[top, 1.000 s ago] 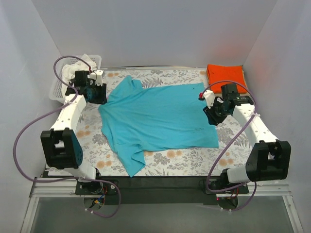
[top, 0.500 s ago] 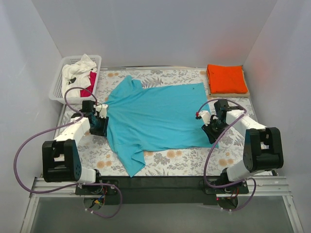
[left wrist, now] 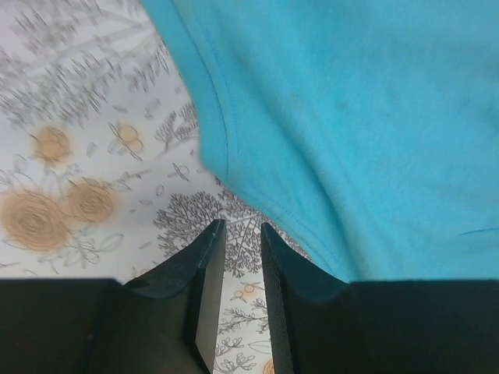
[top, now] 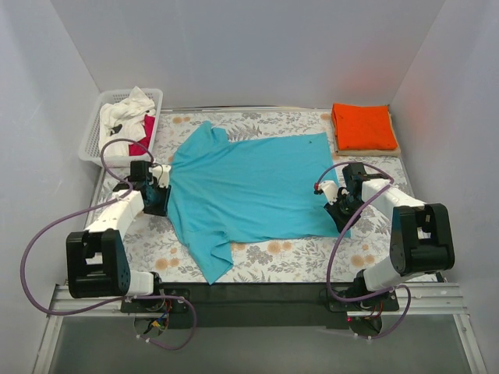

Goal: Fold and stack the t-shirts
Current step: Flatten the tshirt out

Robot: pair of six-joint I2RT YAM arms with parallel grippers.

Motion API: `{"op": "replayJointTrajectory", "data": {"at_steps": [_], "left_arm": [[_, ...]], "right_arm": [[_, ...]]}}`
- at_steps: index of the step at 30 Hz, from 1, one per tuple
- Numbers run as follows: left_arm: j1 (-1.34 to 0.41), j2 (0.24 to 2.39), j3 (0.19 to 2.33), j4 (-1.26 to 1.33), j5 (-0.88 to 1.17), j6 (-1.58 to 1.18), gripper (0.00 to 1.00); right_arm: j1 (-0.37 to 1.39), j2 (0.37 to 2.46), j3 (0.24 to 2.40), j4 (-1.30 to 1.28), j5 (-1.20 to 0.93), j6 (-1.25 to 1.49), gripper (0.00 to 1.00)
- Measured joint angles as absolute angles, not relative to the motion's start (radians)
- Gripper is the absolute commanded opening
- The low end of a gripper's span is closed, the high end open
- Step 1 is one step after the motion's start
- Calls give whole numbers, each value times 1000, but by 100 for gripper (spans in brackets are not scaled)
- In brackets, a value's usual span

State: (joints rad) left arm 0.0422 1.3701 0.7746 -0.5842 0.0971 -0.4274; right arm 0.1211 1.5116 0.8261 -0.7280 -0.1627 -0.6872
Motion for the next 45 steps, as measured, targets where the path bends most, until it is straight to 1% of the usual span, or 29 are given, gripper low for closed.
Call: {"op": "replayJointTrajectory", "data": {"at_steps": [5,8,15,18,22,30,34,38,45], "left_arm": [[42,1353,899,-616,130,-448,24],[42,1364,909,-604,143,-462,23],[42,1448,804,-545,132,-479,20],[42,1459,751,-526,96,-471,18],[47,1450,737,-488,28,-427,17],[156,1446,740,-498,-49,-301,17],[167,1449,805,-541,31,-295,21],[142,1431,850,-561,125,-316,25],[105,1433,851,-572,242,-378,25]], "right_arm": [[121,1512,826,-727,-162,-687,19],[121,1512,826,-725,-160,-685,15],[121,1512,826,-721,-152,-685,13],[121,1513,826,-720,-149,-685,12],[122,1513,826,-718,-142,-685,11],[126,1484,802,-703,-130,-696,11],[126,1483,802,-703,-130,-697,11],[126,1483,802,-703,-130,-697,11],[126,1489,806,-704,-131,-696,11]]}}
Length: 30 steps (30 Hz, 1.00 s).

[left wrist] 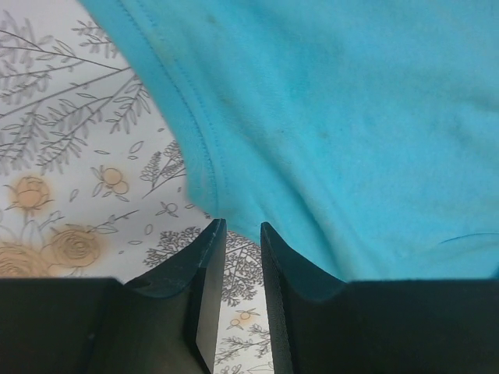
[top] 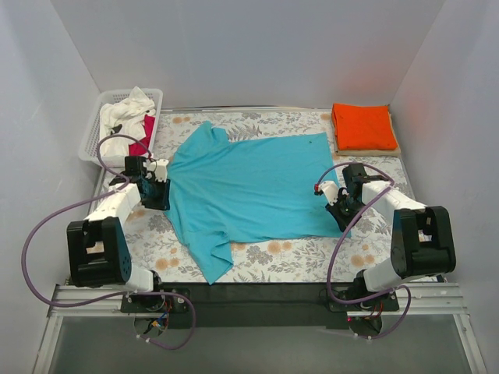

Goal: Fold and stack the t-shirts
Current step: Flatten the tshirt out

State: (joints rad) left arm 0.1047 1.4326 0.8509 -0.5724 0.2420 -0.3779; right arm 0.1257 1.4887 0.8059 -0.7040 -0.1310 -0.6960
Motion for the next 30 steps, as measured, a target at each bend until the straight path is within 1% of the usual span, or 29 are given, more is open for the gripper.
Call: {"op": "replayJointTrajectory", "data": {"at_steps": [6,9,17,21,24,27,30], "left_arm": [[102,1517,849,-555,255,-409,23],[102,1549,845,-538,208,-406,22],[128,1527,815,-491,51,-305,21],[151,1560,850,-500,28,-275,25],[155,1614,918,-529,54,-273,29],[156,1645,990,-557,120,-275,32],[152,1607,1039,-617,226,-273,36]], "right_arm": [[126,1493,809,-706,-131,-695,10],[126,1494,809,-706,-130,-695,10],[126,1493,809,-706,-130,-697,10],[130,1493,809,-706,-130,-696,10],[139,1493,810,-707,-130,-695,11],[149,1494,814,-711,-134,-688,14],[157,1493,826,-732,-172,-687,16]]}}
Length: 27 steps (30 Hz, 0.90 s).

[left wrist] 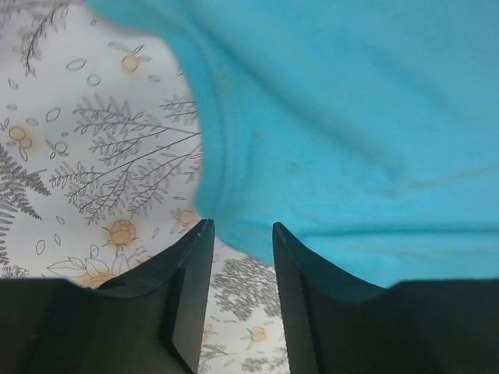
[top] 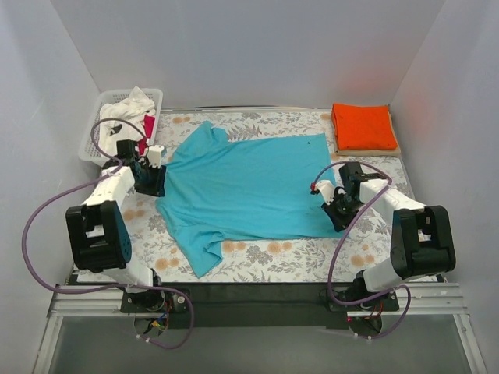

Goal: Fold and stack the t-shirts
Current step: Flatten the tshirt out

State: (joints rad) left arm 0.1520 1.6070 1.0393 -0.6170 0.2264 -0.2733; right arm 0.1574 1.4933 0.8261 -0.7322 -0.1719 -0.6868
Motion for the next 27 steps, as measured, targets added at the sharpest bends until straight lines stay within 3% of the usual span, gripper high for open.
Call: {"op": "replayJointTrajectory", "data": {"at_steps": [4,9,17,27], "left_arm": [[97,1462,1097,-727,354,-261,43],[-167,1283,1106,-818,402,-274,49],[-448,1320,916,-923,340,-330,50],[-574,1338,849,-949,264,-376,49]], "right_arm": [[164,1466,853,-765,-219,-683,16],[164,1442,881,-785,-232,-677,16],[164,1446,883,-795,-223,-662,16],[164,1472,883,-795,-211,-661,15]]}}
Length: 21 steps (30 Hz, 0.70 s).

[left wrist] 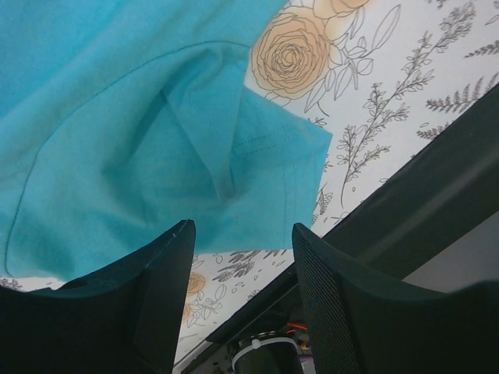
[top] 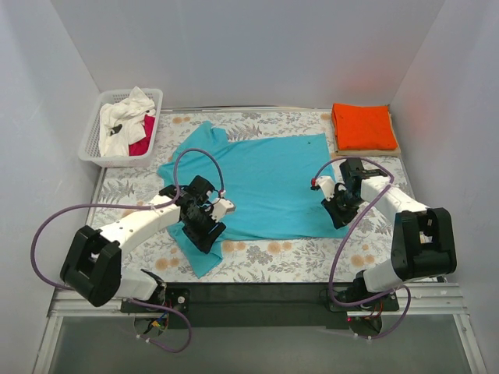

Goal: Fold and stack the t-shirts
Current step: Flatten the tshirt out

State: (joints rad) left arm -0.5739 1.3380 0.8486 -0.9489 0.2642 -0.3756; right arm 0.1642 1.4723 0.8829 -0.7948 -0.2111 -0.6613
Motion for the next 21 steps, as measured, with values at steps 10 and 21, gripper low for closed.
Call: {"op": "replayJointTrajectory", "data": {"at_steps": [10,21], "left_arm": [[-626,1433,841,-878,218,-421,28],[-674,1459,883,-860,280,-432,0]], "right_arm": [[164,1477,883,-795,-204,-662,15],[164,1481,883,-794,-192,-662,14]]}}
